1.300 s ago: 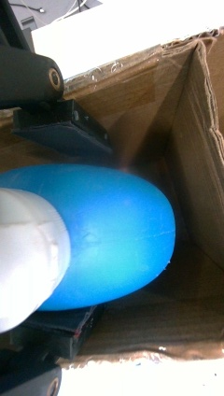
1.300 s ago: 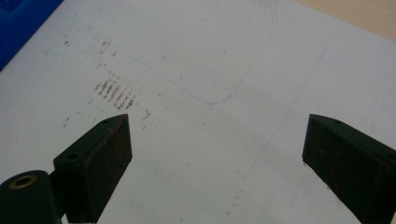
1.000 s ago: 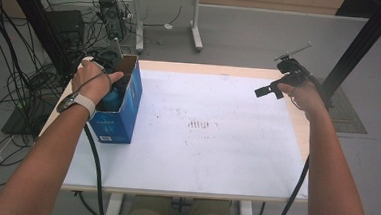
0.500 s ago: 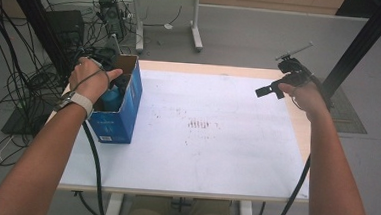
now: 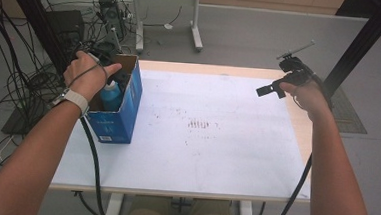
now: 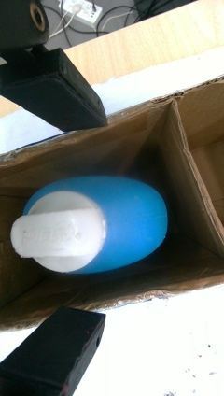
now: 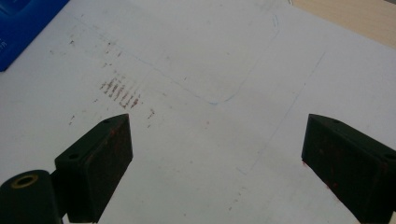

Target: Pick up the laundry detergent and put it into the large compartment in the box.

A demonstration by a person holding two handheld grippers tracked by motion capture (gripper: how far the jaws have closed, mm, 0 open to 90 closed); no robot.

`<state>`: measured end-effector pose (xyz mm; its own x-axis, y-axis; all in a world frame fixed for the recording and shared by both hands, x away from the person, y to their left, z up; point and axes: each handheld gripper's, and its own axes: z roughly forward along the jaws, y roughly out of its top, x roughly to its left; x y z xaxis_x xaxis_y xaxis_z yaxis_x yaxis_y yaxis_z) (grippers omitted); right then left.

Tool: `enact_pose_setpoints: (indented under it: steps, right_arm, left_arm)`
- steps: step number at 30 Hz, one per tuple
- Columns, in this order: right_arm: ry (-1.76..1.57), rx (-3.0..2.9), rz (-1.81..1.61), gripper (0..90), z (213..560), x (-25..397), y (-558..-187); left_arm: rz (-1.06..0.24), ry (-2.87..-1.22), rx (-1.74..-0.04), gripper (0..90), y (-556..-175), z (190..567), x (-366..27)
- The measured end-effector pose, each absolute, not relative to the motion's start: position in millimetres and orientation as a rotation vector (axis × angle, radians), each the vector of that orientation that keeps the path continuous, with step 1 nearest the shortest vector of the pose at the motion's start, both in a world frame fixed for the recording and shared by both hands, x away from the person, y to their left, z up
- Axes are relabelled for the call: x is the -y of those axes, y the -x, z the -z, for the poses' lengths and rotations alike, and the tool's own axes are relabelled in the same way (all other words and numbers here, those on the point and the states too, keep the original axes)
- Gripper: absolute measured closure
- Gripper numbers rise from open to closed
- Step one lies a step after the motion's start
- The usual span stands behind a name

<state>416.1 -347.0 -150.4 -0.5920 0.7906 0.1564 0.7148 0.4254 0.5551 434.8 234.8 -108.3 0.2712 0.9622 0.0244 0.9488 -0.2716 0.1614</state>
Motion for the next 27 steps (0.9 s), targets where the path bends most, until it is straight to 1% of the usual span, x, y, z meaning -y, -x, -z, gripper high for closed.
enact_pose_setpoints:
  steps: [16,22,27]
  right_arm:
    - [-1.349,-2.535,-0.896,8.6,149,347,-413]
    - [-1.351,-2.536,-0.895,8.6,149,346,-412]
    - [-1.351,-2.536,-0.894,8.6,149,347,-411]
  left_arm:
    - [-0.199,-2.430,-1.754,5.5,-425,79,-233]
    - [-0.175,-2.443,-1.720,5.6,-423,68,-235]
    - [-0.187,-2.469,-1.631,5.3,-416,58,-233]
